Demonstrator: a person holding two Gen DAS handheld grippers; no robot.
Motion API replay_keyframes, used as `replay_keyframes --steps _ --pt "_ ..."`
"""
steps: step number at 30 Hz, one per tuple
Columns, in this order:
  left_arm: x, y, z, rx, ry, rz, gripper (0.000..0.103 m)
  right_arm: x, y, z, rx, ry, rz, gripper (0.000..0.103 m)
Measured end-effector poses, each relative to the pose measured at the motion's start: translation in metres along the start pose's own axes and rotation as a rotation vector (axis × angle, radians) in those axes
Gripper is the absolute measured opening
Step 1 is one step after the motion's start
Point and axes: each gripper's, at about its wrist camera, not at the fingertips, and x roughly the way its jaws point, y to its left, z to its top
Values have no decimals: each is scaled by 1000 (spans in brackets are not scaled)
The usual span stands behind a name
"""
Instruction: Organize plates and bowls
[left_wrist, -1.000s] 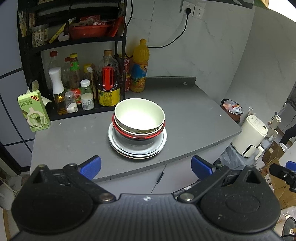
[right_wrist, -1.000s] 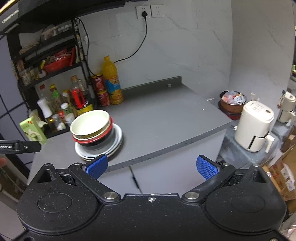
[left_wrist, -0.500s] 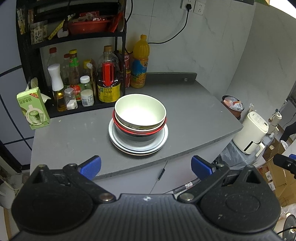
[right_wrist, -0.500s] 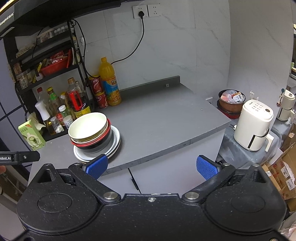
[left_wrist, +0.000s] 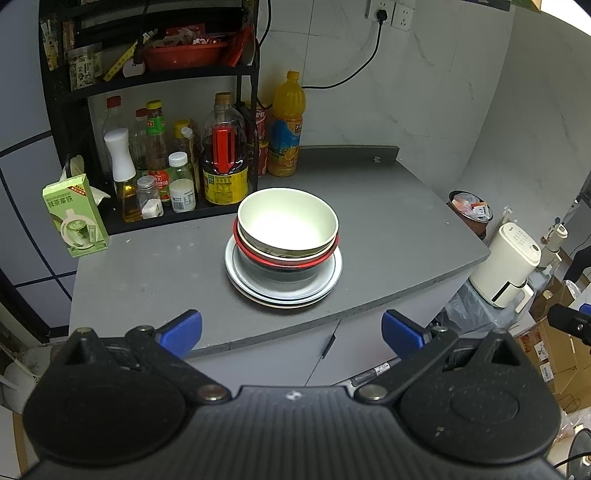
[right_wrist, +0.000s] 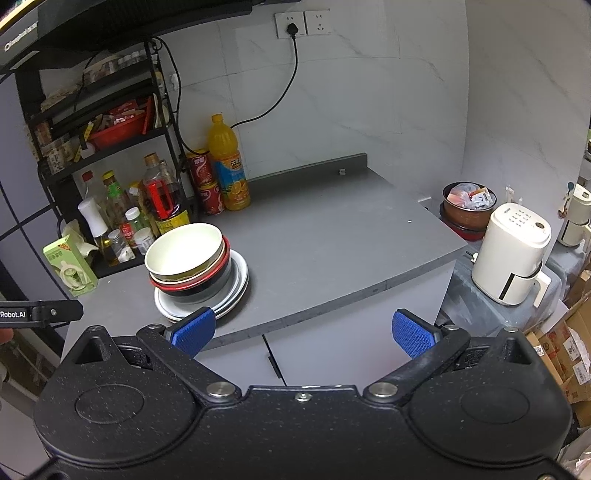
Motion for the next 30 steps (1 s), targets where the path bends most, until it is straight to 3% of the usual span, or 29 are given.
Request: replay_keyframes --steps 30 --pt "-15 -13 -11 19 -6 6 103 -18 -4 -2 -18 -19 7 103"
